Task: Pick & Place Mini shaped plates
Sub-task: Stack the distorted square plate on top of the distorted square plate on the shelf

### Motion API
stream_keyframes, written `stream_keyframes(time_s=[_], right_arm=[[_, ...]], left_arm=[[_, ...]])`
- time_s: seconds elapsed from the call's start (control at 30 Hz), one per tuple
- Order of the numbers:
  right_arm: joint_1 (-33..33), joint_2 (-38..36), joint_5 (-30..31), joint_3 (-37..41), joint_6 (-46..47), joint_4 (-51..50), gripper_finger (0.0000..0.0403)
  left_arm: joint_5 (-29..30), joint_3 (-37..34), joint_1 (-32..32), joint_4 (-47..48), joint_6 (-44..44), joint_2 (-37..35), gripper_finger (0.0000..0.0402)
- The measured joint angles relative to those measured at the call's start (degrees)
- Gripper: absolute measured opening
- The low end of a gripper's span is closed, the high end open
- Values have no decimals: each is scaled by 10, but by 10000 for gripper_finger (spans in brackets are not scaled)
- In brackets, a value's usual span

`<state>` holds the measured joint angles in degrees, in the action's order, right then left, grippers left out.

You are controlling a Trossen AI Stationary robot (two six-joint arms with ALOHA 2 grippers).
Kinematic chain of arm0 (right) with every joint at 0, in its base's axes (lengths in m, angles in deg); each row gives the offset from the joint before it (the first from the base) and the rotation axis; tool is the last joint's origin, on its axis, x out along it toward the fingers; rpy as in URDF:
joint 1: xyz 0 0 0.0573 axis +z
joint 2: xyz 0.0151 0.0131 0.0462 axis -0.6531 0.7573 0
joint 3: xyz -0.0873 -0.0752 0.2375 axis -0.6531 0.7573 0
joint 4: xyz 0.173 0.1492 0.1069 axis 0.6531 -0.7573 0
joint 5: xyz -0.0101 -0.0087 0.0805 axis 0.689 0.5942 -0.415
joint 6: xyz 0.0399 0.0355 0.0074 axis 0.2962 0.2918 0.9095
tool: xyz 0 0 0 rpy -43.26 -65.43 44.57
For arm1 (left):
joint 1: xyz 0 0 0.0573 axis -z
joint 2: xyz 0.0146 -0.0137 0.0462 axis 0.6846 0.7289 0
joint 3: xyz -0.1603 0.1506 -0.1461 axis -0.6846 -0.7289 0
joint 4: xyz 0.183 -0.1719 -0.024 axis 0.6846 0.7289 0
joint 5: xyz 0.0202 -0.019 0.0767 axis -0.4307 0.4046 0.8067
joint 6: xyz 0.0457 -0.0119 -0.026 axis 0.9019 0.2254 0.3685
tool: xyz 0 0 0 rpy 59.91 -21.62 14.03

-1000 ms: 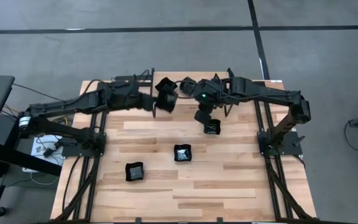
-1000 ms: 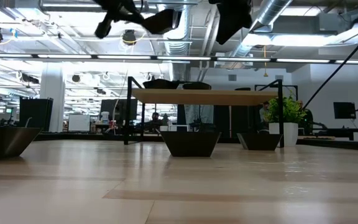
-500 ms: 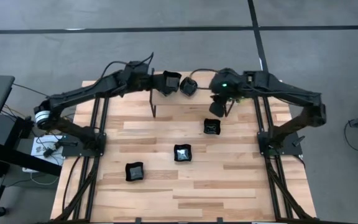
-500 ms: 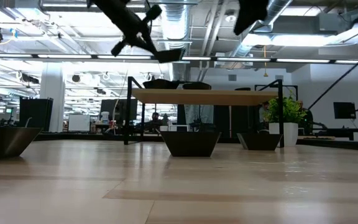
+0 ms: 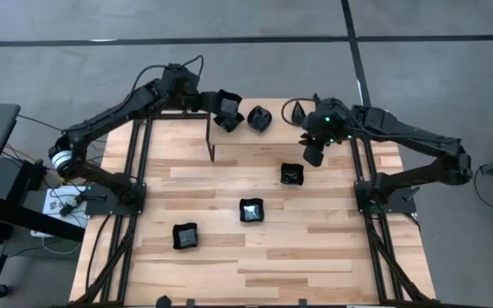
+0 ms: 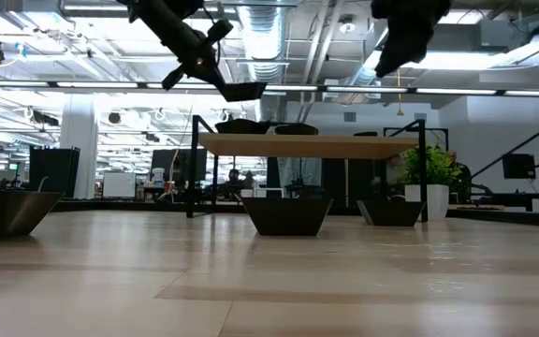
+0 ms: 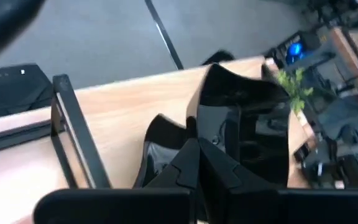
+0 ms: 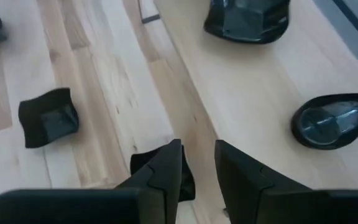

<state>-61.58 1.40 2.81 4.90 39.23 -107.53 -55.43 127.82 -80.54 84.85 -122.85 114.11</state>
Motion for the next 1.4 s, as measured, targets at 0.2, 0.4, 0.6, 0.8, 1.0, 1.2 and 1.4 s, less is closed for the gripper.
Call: stream_keyframes(time_s=[0.2,0.4,0.6,0.8,1.0,1.2,1.4], right_arm=[[3,10,-6,4,2,3,93],[6,18,-19,4,22,4,93],[8,22,-28,4,36,5,93],[9,23,-29,4,37,5,93],[9,23,-29,4,56,7,93],[9,23,-28,4,57,7,93],[9,23,-28,4,58,7,93]], left_arm=[[-73,3,-27,11,49,28,4],[-106,3,-34,17,77,54,4],[-171,3,-72,15,92,55,4],[-203,3,-90,18,120,60,4],[-197,42,-87,19,145,63,4],[-187,67,-83,86,168,102,4],[-190,68,-77,80,169,109,4]])
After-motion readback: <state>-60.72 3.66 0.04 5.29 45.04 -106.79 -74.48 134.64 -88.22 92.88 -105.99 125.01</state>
